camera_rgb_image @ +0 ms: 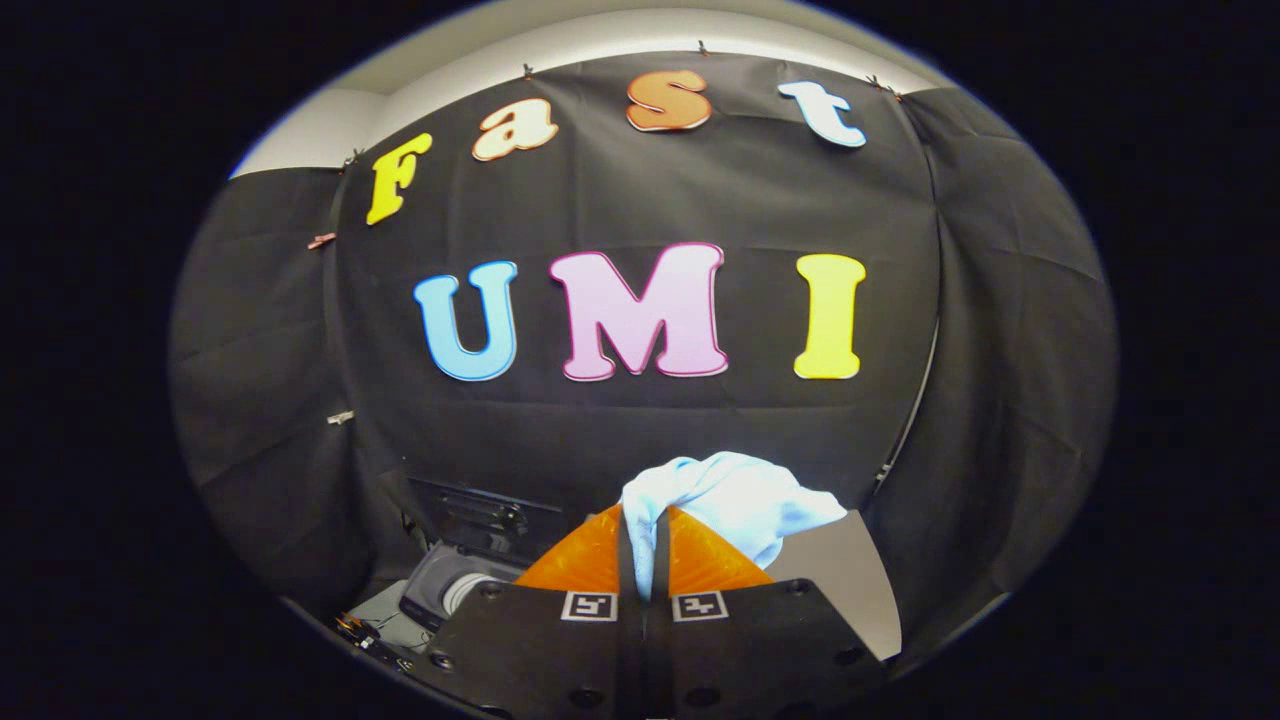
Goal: Put the clothes into the washing machine and then close the washing machine lid.
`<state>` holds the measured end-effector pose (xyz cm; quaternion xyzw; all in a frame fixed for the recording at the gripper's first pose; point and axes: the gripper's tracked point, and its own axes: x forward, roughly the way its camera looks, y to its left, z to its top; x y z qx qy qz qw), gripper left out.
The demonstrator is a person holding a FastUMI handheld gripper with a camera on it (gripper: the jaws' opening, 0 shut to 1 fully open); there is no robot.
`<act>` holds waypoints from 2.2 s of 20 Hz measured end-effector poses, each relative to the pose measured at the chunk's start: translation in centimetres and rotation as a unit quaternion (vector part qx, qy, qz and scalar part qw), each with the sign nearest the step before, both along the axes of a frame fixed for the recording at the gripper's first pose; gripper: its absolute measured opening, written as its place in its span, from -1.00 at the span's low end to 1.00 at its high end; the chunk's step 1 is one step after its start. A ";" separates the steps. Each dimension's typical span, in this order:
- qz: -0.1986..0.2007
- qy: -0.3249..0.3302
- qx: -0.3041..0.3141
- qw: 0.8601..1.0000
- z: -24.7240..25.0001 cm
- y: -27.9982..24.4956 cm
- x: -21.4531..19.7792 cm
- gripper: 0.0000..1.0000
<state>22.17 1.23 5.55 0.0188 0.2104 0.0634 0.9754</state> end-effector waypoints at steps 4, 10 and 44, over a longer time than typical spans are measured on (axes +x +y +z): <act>0.045 -0.012 0.025 0.999 1.9 6.4 0.4 -0.89; 0.134 -0.009 0.040 0.990 0.1 17.2 1.3 -0.89; 0.198 0.315 0.006 0.928 -38.7 31.1 4.6 -0.81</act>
